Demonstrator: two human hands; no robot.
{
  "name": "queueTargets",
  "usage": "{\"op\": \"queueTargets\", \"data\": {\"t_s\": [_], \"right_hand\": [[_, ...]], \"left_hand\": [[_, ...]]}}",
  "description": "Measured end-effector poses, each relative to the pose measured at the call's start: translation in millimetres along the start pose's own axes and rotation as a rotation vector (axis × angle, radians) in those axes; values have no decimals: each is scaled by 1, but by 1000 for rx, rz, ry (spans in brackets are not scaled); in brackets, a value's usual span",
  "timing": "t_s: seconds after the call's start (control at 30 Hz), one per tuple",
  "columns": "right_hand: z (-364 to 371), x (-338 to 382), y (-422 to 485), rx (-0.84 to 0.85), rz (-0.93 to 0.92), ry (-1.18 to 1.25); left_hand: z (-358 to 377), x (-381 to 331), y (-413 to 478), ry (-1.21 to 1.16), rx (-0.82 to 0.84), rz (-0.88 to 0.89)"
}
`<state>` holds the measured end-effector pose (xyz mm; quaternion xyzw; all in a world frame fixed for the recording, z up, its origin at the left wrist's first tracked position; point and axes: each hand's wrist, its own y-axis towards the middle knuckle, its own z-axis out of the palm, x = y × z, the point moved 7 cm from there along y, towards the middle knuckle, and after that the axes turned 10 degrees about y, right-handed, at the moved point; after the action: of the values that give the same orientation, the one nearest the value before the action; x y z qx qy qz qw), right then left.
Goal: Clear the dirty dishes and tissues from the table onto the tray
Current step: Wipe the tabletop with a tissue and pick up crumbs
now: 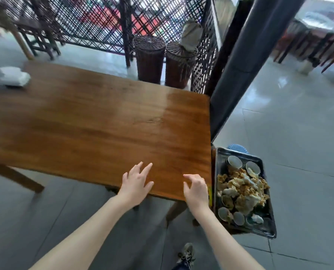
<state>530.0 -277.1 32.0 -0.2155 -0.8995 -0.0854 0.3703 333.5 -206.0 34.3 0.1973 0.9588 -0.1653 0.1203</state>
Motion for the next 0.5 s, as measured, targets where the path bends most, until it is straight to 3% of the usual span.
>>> {"op": "queueTargets", "data": {"t_s": [0.27, 0.5], "right_hand": [[114, 130, -24, 188, -257, -84], [192, 215, -14, 313, -451, -154]], "left_hand": [[-30, 166, -74, -46, -85, -293], [-48, 268, -96, -104, -91, -466]]}}
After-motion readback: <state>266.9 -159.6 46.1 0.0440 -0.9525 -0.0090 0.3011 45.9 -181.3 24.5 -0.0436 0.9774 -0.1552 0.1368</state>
